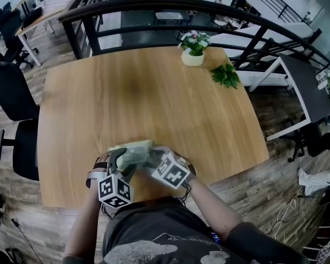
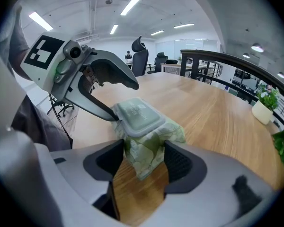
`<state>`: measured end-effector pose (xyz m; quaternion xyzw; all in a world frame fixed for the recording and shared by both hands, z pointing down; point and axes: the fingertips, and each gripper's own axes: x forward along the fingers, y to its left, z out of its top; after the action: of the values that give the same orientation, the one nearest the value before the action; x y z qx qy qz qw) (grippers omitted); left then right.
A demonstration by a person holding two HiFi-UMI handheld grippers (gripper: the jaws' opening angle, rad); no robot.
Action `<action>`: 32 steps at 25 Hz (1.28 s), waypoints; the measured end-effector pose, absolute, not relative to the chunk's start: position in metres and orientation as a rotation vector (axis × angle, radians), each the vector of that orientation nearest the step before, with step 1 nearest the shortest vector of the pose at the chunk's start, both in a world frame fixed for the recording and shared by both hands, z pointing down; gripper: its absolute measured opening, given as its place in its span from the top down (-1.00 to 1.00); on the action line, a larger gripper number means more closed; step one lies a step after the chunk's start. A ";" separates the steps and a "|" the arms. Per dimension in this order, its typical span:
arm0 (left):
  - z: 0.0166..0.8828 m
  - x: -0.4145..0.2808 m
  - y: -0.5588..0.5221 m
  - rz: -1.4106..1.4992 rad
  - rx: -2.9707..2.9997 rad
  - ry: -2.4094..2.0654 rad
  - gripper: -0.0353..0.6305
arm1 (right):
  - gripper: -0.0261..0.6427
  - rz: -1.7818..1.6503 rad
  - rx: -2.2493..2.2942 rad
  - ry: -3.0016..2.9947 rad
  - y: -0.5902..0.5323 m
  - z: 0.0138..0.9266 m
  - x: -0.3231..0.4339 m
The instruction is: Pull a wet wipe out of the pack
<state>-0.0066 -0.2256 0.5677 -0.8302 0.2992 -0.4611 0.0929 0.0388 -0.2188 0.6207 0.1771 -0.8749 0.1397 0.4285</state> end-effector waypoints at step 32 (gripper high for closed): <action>0.570 0.008 -0.215 -1.282 -2.897 0.433 0.68 | 0.14 0.339 0.366 -2.184 -0.221 0.619 0.038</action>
<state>0.0082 -0.2148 0.5695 -0.9057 0.1353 -0.4008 -0.0281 0.0376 -0.2209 0.6186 0.1471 -0.8775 0.1362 0.4357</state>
